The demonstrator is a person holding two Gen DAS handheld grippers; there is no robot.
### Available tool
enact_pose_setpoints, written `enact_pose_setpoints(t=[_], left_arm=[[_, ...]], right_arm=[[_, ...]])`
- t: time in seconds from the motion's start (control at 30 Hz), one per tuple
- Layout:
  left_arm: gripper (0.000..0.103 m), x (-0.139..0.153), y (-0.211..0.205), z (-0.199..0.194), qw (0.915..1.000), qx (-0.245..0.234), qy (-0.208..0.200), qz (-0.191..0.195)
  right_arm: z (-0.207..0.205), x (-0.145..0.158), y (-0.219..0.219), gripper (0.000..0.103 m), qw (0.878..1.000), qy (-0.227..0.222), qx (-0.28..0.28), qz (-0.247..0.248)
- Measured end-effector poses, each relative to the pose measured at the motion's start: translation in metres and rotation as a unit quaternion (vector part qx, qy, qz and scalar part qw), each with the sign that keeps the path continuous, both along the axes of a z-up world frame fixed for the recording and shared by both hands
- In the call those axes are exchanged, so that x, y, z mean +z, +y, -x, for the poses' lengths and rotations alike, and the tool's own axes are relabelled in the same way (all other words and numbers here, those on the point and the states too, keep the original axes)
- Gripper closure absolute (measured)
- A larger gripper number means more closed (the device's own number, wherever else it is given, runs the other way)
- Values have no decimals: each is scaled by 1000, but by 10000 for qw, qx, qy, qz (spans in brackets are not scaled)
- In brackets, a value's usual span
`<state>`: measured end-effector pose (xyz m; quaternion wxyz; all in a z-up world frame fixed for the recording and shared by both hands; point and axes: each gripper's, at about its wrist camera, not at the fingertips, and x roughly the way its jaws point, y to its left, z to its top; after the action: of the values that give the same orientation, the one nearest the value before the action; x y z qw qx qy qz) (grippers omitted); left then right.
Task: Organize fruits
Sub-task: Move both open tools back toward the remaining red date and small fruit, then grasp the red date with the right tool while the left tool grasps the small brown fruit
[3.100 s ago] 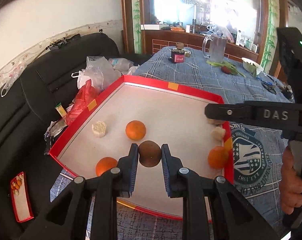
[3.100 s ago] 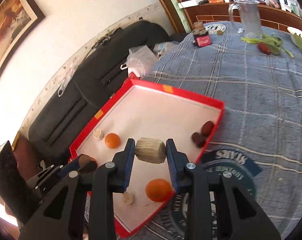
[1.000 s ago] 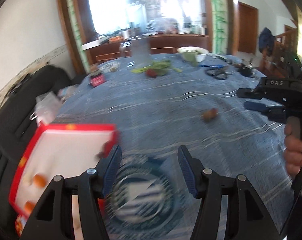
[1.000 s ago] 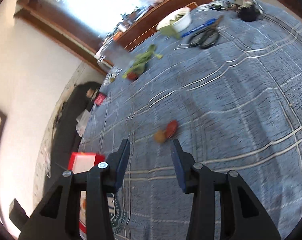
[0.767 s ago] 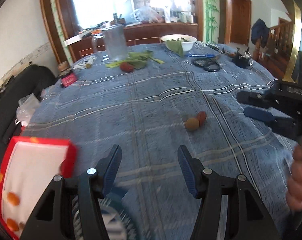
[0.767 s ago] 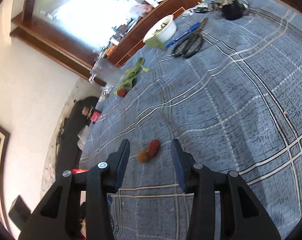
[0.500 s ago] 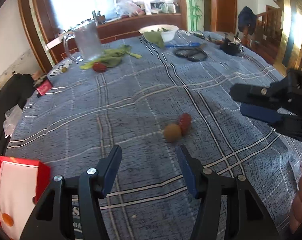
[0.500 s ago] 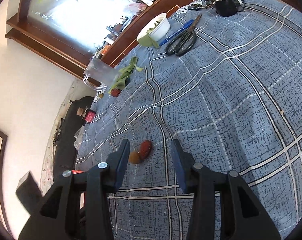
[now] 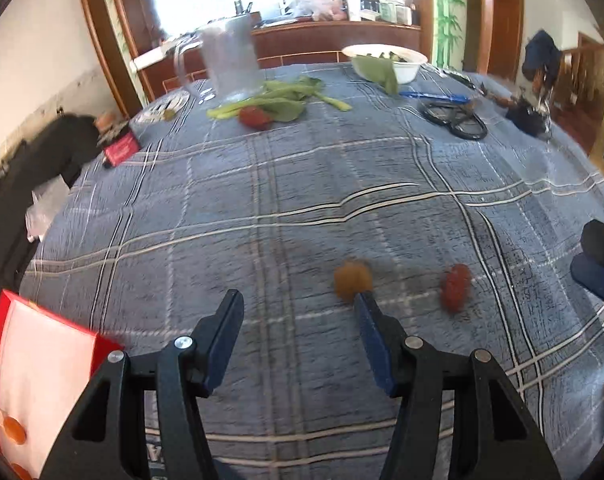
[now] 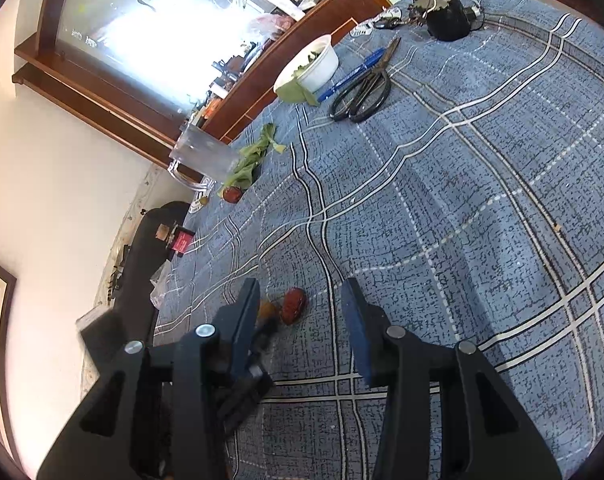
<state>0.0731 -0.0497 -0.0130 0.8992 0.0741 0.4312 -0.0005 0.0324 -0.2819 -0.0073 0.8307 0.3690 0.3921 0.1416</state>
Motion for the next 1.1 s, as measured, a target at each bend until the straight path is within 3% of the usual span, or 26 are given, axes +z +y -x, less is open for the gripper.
enact_pose_setpoints(t=[0.2, 0.33, 0.5, 0.73, 0.87, 1.0, 1.1], left_arm=[[46, 2, 7, 5, 9999, -129, 6, 21], [46, 1, 9, 4, 9998, -201, 29, 17], [46, -1, 14, 5, 9997, -211, 48, 99], [46, -2, 17, 2, 9994, -261, 70, 222], [45, -2, 15, 3, 9993, -303, 53, 229], [45, -2, 12, 1, 9993, -311, 31, 203], [45, -2, 8, 0, 9992, -333, 56, 200]], right_arm=[[-4, -2, 12, 59, 9993, 15, 339, -148], [-17, -6, 31, 58, 9970, 350, 653, -237], [-42, -6, 60, 59, 9933, 703, 852, 348], [-61, -23, 80, 70, 9853, 1101, 776, 1054], [-63, -22, 86, 73, 9835, 980, 790, 1297], [-63, -20, 92, 84, 9779, 840, 815, 1735], [-63, -20, 97, 84, 9753, 687, 894, 1900]])
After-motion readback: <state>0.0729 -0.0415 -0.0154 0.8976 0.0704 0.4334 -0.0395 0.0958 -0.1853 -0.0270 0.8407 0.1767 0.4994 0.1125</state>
